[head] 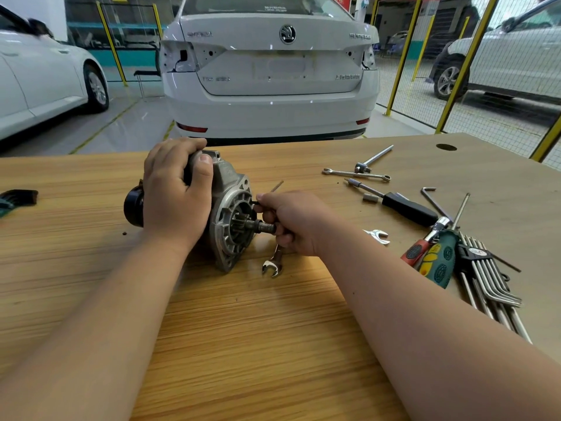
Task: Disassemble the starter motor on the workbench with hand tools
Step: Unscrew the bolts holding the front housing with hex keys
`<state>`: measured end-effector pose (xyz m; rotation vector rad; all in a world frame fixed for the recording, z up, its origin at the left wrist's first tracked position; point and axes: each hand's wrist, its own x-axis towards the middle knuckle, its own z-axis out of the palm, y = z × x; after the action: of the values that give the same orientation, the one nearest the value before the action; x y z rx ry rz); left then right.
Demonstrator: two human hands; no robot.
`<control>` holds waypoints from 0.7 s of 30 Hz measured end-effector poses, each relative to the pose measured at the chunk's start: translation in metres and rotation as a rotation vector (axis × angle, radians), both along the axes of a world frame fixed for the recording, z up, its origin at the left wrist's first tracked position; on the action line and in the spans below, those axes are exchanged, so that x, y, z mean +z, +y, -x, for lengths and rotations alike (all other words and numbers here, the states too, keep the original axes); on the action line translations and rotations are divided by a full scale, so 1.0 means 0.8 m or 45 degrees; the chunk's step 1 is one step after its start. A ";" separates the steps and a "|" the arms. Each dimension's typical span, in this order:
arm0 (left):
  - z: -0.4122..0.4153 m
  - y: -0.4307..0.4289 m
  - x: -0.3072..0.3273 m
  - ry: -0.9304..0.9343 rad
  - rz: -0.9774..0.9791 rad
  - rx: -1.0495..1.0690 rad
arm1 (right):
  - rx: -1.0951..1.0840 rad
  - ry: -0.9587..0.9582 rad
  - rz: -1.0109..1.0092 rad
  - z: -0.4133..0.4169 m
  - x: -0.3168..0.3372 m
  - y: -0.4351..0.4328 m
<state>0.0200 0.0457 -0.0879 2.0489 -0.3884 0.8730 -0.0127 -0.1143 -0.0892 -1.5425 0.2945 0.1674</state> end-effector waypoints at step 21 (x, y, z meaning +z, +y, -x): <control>0.002 0.001 0.002 0.010 0.014 -0.037 | -0.007 -0.703 0.867 0.006 0.006 -0.026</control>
<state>0.0187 0.0464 -0.0860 2.0310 -0.4070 0.8480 -0.0179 -0.1352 -0.0845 -2.1810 -0.1034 -0.4038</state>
